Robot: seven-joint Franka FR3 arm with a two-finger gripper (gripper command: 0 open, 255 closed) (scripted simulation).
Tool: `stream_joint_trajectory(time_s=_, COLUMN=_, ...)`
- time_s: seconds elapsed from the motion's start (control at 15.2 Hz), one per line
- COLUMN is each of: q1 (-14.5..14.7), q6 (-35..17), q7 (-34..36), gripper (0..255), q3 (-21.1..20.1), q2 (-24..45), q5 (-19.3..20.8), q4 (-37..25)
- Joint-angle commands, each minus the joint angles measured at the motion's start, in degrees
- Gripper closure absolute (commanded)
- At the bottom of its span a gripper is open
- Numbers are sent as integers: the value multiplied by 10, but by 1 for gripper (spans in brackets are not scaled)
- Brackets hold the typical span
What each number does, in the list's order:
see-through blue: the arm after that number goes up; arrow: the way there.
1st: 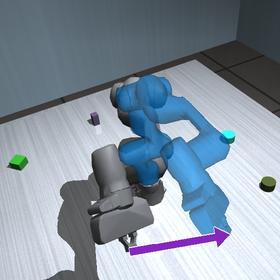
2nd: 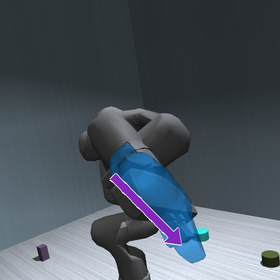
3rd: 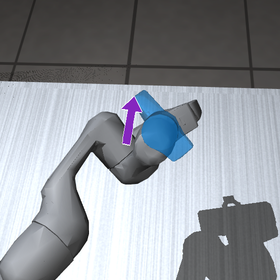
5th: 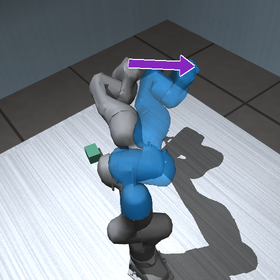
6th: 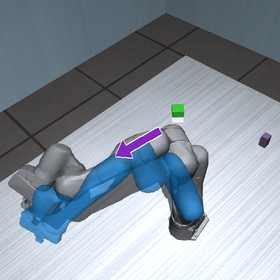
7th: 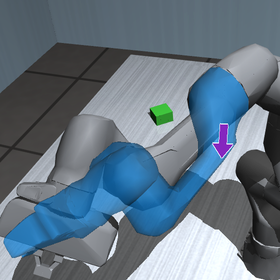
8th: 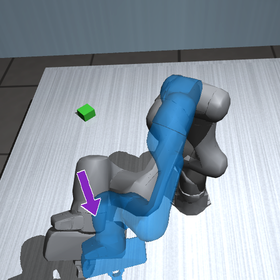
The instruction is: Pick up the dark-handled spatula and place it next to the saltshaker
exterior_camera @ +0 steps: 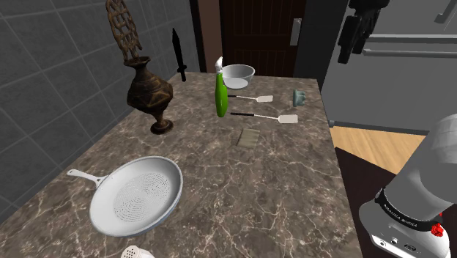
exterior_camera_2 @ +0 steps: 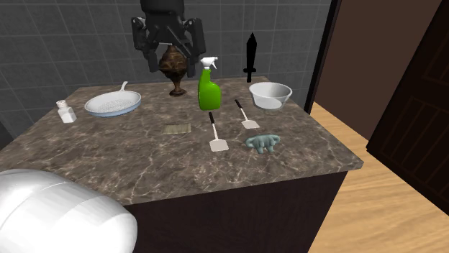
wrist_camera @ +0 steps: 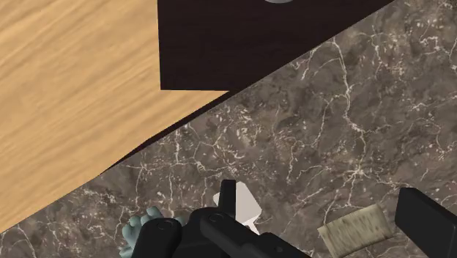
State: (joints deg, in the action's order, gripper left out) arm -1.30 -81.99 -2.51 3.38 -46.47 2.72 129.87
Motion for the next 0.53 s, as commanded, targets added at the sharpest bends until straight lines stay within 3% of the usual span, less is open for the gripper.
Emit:
stream_joint_trajectory(time_s=0.0, q1=0, q6=0, q7=0, gripper=0, q3=0, q2=0, q5=0, q4=0)
stream_joint_trajectory(time_s=0.46, q1=26, q6=-146, q7=-78, gripper=0, q3=32, q2=75, q5=13, q4=57)
